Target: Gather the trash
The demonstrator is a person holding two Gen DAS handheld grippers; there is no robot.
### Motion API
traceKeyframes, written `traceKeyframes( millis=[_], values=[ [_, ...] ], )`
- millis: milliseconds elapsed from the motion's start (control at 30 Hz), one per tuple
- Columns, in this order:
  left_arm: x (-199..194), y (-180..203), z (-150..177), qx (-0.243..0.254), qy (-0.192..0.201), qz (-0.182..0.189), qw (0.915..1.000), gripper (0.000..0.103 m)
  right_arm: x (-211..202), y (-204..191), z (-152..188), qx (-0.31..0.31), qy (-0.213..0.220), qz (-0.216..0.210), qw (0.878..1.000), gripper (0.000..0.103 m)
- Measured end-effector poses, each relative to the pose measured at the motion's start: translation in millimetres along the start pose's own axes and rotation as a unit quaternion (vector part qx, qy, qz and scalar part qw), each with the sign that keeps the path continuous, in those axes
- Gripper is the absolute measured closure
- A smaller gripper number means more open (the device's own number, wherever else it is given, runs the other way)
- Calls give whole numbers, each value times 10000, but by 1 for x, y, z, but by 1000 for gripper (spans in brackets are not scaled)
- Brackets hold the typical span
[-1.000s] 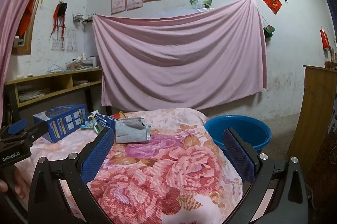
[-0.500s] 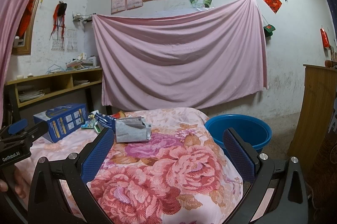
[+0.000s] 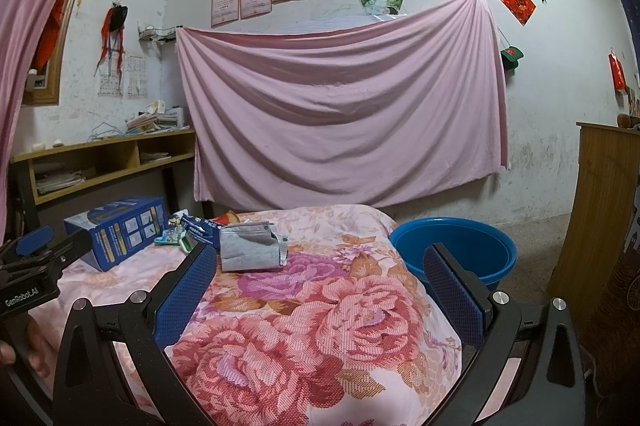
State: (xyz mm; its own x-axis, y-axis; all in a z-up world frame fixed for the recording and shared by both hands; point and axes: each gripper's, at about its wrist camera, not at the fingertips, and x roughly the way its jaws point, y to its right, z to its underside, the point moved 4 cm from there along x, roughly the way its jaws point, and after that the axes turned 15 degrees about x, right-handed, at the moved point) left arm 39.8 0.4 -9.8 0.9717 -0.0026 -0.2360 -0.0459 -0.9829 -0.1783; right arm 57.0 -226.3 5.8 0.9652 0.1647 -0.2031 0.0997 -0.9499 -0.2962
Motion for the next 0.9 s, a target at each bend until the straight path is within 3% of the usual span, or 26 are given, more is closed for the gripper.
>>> traceKeyframes(
  millis=[900],
  values=[
    [0, 0, 0, -3, -4, 2, 10000, 2, 2, 1, -2, 9, -22, -2, 10000, 0]
  ],
)
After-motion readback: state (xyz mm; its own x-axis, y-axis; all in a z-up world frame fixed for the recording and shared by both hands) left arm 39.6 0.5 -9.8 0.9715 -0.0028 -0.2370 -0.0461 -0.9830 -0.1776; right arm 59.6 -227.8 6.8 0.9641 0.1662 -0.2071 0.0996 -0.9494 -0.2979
